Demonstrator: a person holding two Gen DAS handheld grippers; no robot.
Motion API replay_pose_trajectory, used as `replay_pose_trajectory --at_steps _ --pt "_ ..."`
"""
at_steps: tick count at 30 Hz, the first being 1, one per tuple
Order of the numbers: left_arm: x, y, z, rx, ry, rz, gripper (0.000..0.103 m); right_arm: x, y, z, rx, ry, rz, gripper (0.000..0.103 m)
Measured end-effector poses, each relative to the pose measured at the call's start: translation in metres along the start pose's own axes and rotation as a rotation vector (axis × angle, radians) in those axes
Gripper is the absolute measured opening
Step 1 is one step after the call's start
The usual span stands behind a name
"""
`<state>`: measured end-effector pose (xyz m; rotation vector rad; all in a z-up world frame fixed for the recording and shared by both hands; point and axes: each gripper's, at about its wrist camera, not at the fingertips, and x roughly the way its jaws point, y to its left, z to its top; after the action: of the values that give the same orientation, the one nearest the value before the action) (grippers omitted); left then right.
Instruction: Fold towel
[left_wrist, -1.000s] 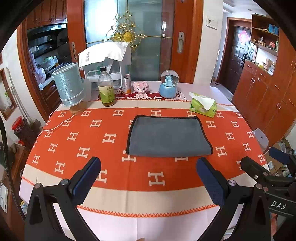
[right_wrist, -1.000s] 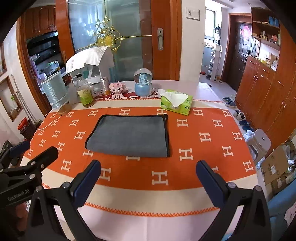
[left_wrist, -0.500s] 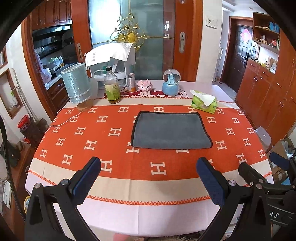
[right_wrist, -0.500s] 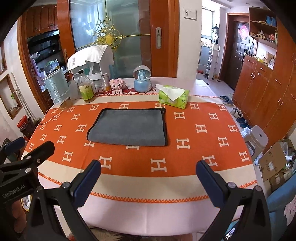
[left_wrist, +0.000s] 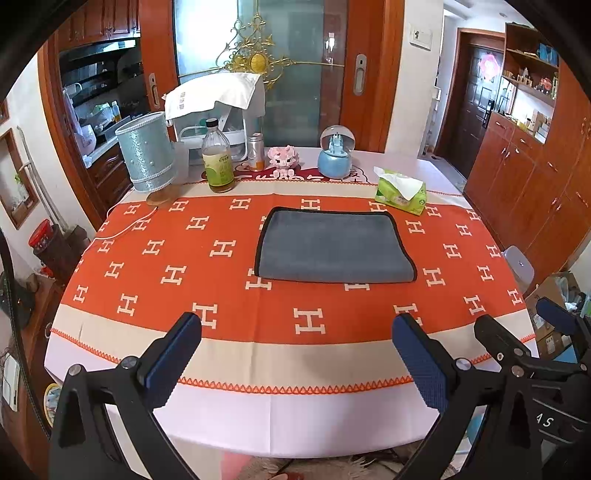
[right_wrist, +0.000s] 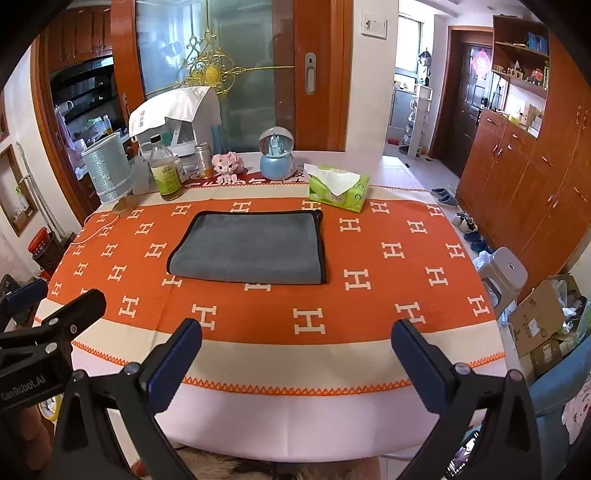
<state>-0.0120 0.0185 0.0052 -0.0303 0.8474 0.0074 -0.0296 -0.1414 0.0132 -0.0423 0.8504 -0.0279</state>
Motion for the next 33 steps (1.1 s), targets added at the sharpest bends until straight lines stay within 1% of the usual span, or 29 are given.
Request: replay_pose_trajectory --at_steps 27,33 --pt "0.002 0.005 0.004 0.002 -0.003 0.012 0.102 0.002 -0.001 0.004 -0.005 0.005 -0.006 0.103" --pt "0.002 0.006 0.003 0.002 0.0 0.014 0.102 0.012 -0.003 0.008 -0.005 0.016 -0.006 0.103"
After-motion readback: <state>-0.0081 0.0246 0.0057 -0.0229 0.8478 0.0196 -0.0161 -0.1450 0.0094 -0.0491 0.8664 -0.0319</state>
